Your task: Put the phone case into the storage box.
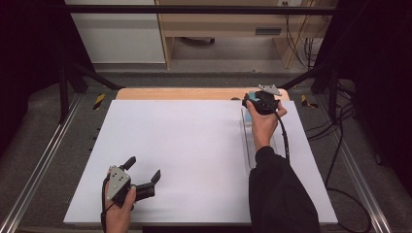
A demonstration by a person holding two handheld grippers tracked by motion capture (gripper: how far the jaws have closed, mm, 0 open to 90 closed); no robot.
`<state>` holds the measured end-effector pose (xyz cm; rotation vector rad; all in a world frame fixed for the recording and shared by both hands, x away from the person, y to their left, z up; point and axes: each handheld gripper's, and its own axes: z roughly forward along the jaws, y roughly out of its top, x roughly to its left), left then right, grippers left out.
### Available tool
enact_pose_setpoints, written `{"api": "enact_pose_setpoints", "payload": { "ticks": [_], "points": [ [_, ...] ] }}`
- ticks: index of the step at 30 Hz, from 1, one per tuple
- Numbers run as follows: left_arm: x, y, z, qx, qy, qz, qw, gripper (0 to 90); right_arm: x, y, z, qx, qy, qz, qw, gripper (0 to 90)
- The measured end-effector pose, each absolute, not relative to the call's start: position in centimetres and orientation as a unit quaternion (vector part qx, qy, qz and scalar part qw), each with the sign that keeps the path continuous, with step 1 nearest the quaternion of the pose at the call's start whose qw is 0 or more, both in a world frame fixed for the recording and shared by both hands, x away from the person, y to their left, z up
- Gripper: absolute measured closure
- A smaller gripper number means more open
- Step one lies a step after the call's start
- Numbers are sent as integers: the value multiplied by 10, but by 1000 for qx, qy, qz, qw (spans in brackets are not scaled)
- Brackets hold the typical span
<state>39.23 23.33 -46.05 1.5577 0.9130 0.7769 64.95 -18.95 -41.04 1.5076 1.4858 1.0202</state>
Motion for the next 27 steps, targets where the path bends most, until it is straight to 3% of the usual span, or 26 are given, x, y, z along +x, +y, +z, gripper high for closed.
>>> {"api": "enact_pose_setpoints", "payload": {
  "ticks": [27],
  "points": [
    [393, 231, -461, 665, 381, 327, 553, 20, 652, -185, -422, 586, 581, 407, 391, 174]
  ]
}}
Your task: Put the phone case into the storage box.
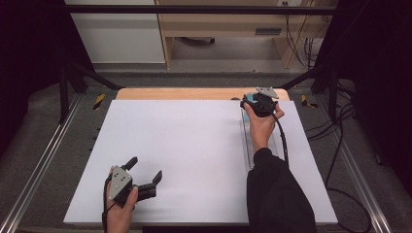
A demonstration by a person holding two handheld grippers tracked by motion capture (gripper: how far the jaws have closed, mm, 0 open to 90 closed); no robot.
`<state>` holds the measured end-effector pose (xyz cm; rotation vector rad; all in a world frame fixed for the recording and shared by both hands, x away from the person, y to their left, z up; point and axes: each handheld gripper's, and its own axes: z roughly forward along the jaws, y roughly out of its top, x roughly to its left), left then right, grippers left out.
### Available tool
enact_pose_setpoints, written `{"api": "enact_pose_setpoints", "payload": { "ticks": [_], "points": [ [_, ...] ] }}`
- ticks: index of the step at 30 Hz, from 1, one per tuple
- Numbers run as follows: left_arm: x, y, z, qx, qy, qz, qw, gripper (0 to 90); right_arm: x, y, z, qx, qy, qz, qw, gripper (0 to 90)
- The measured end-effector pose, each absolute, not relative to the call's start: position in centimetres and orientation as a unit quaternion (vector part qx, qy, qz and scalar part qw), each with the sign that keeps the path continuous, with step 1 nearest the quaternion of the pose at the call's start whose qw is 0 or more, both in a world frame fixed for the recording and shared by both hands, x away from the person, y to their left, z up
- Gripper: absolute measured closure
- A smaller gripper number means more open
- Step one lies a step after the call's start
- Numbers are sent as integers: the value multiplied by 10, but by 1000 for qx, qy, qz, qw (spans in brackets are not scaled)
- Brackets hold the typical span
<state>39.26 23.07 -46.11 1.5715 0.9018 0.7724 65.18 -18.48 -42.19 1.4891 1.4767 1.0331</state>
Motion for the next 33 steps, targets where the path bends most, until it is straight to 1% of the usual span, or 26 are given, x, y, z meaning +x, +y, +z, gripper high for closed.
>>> {"api": "enact_pose_setpoints", "payload": {
  "ticks": [33],
  "points": [
    [392, 229, -461, 669, 376, 324, 552, 21, 654, -185, -423, 576, 574, 421, 401, 174]
  ]
}}
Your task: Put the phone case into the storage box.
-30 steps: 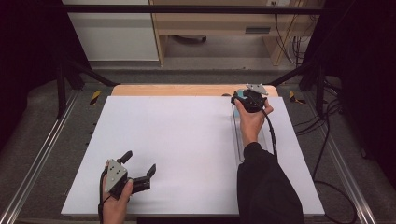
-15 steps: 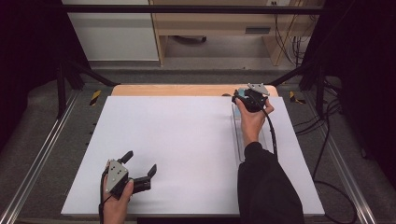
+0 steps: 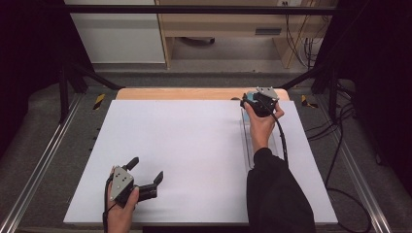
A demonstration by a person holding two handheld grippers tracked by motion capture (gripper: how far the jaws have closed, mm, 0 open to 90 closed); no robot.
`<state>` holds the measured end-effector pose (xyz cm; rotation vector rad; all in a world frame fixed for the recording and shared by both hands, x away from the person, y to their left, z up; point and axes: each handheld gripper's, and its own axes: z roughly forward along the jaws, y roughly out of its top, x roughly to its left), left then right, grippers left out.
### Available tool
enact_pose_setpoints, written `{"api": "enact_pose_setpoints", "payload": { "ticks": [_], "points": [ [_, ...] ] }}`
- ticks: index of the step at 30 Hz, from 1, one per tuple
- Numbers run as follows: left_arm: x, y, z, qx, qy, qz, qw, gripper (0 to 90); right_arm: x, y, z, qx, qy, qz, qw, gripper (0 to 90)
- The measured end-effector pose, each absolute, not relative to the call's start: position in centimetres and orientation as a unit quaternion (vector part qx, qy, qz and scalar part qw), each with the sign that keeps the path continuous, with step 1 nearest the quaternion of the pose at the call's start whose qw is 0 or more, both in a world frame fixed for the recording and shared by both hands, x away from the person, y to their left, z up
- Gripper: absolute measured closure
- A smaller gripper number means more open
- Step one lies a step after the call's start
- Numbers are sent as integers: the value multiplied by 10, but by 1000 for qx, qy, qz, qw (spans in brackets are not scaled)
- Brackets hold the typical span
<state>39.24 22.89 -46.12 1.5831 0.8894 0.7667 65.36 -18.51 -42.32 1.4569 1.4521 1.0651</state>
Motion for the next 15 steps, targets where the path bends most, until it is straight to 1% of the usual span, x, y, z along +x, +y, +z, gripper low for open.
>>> {"api": "enact_pose_setpoints", "payload": {
  "ticks": [15],
  "points": [
    [392, 231, -461, 668, 378, 325, 553, 21, 653, -181, -425, 572, 584, 414, 400, 172]
  ]
}}
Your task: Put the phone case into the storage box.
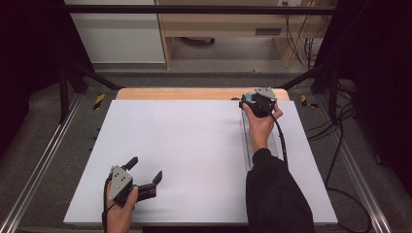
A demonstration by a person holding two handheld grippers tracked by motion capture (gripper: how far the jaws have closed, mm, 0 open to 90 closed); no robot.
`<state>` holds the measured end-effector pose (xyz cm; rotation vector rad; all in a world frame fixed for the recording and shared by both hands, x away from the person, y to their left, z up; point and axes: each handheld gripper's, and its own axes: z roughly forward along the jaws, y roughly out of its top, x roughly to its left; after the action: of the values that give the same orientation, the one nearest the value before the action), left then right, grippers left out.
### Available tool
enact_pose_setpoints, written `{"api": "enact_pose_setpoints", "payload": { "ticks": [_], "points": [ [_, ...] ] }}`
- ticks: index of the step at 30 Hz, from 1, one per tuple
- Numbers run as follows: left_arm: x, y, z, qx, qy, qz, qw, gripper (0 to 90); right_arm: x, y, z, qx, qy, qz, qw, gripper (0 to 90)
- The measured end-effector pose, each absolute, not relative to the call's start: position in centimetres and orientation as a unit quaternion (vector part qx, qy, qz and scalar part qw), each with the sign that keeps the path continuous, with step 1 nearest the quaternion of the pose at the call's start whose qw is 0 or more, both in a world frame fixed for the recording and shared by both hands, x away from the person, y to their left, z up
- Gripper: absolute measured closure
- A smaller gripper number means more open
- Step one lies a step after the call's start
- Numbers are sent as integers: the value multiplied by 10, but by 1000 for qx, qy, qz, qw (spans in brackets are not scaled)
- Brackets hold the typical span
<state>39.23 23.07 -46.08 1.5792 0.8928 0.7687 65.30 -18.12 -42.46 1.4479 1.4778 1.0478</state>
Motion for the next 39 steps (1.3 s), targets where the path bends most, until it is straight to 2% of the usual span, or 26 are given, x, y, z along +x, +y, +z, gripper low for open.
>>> {"api": "enact_pose_setpoints", "payload": {
  "ticks": [27, 39],
  "points": [
    [392, 233, -460, 666, 380, 326, 553, 23, 654, -184, -423, 571, 594, 416, 386, 165],
    [393, 233, -461, 667, 380, 325, 553, 23, 654, -187, -423, 580, 588, 415, 381, 100]
  ]
}}
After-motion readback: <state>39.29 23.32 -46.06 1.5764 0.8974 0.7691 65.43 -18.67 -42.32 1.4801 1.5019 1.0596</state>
